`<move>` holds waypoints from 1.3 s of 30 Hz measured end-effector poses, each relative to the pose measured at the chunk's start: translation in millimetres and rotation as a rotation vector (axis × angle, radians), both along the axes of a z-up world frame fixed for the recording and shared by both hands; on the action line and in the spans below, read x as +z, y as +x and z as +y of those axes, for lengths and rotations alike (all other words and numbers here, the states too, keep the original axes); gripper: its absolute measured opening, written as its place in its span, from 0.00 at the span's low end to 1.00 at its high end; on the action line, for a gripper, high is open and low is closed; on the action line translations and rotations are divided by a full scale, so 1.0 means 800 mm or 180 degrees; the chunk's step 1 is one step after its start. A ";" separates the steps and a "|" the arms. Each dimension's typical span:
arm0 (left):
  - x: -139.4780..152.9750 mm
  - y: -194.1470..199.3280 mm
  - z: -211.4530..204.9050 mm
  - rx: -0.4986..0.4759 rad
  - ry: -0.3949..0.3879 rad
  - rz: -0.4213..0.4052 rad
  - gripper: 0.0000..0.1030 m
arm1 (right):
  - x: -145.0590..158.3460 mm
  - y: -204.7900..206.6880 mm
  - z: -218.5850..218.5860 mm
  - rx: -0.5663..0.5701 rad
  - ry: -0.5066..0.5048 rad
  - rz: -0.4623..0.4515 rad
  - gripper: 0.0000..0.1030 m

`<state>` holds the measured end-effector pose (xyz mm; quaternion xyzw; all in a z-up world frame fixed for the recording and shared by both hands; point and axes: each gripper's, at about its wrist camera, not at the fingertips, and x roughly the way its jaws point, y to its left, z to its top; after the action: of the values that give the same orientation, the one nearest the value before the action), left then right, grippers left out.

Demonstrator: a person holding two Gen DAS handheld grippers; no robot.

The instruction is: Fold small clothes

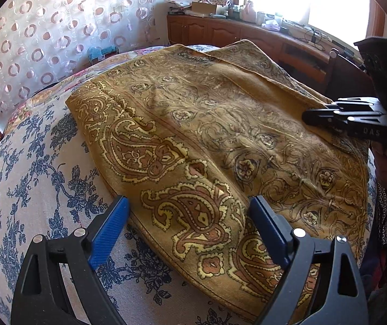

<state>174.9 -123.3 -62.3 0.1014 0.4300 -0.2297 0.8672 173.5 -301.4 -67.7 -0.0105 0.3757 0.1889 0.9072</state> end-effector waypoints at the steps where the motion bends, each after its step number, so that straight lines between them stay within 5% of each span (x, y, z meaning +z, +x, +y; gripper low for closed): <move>1: 0.000 0.000 0.000 -0.0002 -0.0002 0.0000 0.88 | 0.000 0.003 -0.001 -0.0001 0.0037 0.0025 0.14; 9: 0.012 -0.009 0.012 0.0151 -0.0126 -0.0133 0.88 | 0.021 -0.026 0.010 0.0082 -0.0015 -0.0376 0.07; 18: 0.048 -0.031 0.027 0.0249 -0.0342 -0.0317 0.88 | 0.047 -0.099 -0.027 -0.0251 -0.0091 -0.0861 0.06; 26: 0.028 -0.027 0.006 0.0163 -0.0250 -0.0212 0.88 | 0.009 -0.122 -0.074 -0.0570 -0.0237 -0.0638 0.06; 39: 0.025 -0.047 -0.004 0.0131 -0.0280 -0.0173 0.88 | -0.005 -0.112 -0.067 -0.0631 0.0035 -0.0437 0.06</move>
<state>137.7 -126.5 -42.5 0.0604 0.3978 -0.2276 0.8867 84.0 -355.4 -71.4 0.0188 0.3109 0.0992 0.9451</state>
